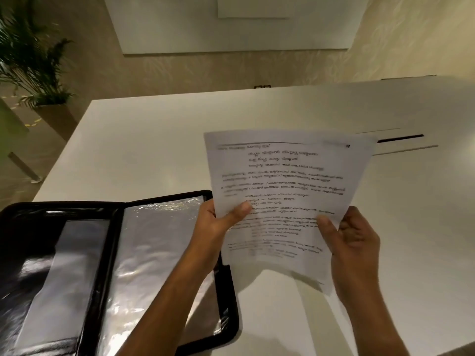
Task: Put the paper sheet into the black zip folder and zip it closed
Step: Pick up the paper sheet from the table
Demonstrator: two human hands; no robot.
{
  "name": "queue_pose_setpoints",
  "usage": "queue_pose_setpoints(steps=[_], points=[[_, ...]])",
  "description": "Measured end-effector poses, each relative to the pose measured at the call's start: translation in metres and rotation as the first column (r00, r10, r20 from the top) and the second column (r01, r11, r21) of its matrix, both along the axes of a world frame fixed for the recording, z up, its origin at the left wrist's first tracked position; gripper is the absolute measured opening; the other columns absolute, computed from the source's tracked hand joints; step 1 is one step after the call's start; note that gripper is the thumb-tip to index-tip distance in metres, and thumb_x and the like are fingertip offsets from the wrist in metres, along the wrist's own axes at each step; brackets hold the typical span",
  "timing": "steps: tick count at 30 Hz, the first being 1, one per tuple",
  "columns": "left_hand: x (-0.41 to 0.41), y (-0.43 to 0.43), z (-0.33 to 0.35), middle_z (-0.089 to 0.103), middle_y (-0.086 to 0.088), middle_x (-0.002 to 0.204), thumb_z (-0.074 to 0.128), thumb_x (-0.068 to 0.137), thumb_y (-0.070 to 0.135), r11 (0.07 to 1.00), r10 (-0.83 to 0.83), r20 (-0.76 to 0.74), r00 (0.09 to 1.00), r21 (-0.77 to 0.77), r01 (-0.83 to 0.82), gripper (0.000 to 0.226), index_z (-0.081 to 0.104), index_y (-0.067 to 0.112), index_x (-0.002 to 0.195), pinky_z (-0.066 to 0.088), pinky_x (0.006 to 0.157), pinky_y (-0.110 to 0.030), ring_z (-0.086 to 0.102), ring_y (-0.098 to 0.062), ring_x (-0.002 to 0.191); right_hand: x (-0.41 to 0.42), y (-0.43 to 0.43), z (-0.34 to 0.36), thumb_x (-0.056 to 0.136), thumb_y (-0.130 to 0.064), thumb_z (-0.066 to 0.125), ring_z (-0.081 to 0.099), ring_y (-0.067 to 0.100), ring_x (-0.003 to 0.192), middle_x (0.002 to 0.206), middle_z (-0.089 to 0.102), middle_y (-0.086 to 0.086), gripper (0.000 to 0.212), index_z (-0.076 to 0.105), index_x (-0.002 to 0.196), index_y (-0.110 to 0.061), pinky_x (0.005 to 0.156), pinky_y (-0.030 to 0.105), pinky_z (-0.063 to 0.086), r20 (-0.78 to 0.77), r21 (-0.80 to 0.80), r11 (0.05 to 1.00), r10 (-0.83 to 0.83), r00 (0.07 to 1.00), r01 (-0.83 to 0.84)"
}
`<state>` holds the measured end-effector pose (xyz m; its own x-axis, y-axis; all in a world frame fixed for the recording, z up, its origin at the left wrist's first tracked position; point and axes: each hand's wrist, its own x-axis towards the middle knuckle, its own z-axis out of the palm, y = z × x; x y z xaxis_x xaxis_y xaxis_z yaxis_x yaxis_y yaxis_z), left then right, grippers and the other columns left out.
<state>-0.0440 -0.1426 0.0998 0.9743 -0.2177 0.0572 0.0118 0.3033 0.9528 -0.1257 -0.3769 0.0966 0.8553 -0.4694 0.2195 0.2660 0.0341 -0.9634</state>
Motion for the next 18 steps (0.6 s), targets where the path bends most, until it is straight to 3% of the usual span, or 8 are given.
queue_pose_setpoints(steps=[6,12,16,18], points=[[-0.009,-0.004,-0.018,0.077,-0.018,0.13,0.074,0.099,0.014,0.989,-0.065,0.0,0.998,-0.136,0.064,0.028,0.078,0.019,0.126,0.065,0.096,-0.052,0.075,-0.042,0.12,-0.005,0.013,-0.016,0.097,-0.02,0.077,0.081,0.019,0.102,0.109,0.084,0.002,0.009,0.075,0.102,-0.028,0.084,0.027,0.067,0.022,0.055,0.998,-0.045,0.999,0.043],[-0.026,-0.027,-0.035,0.08,-0.007,0.13,0.069,0.108,0.034,0.996,-0.074,-0.094,0.993,-0.048,0.07,0.022,0.078,0.033,0.128,0.066,0.094,-0.042,0.077,-0.029,0.12,-0.013,0.016,-0.047,0.101,-0.017,0.072,0.077,0.019,0.104,0.108,0.081,0.0,0.011,0.071,0.104,-0.027,0.087,0.028,0.067,-0.017,0.038,0.996,-0.08,0.997,0.08],[-0.033,-0.034,-0.048,0.079,-0.001,0.131,0.069,0.107,0.046,0.998,-0.06,-0.099,0.993,-0.012,0.059,0.027,0.075,0.039,0.132,0.066,0.096,-0.037,0.077,-0.023,0.121,-0.017,0.02,-0.052,0.105,-0.019,0.066,0.075,0.011,0.119,0.129,0.078,-0.008,0.033,0.07,0.127,-0.043,0.094,0.022,0.063,0.002,0.098,0.992,-0.084,0.996,0.083],[-0.036,-0.036,-0.053,0.079,0.002,0.131,0.069,0.105,0.05,0.999,-0.042,-0.099,0.994,0.014,0.043,0.028,0.074,0.043,0.132,0.065,0.1,-0.042,0.076,-0.021,0.122,-0.017,0.02,-0.055,0.106,-0.023,0.064,0.074,0.01,0.124,0.136,0.077,-0.008,0.037,0.068,0.136,-0.045,0.096,0.02,0.062,-0.005,0.092,0.993,-0.079,0.997,0.079]])
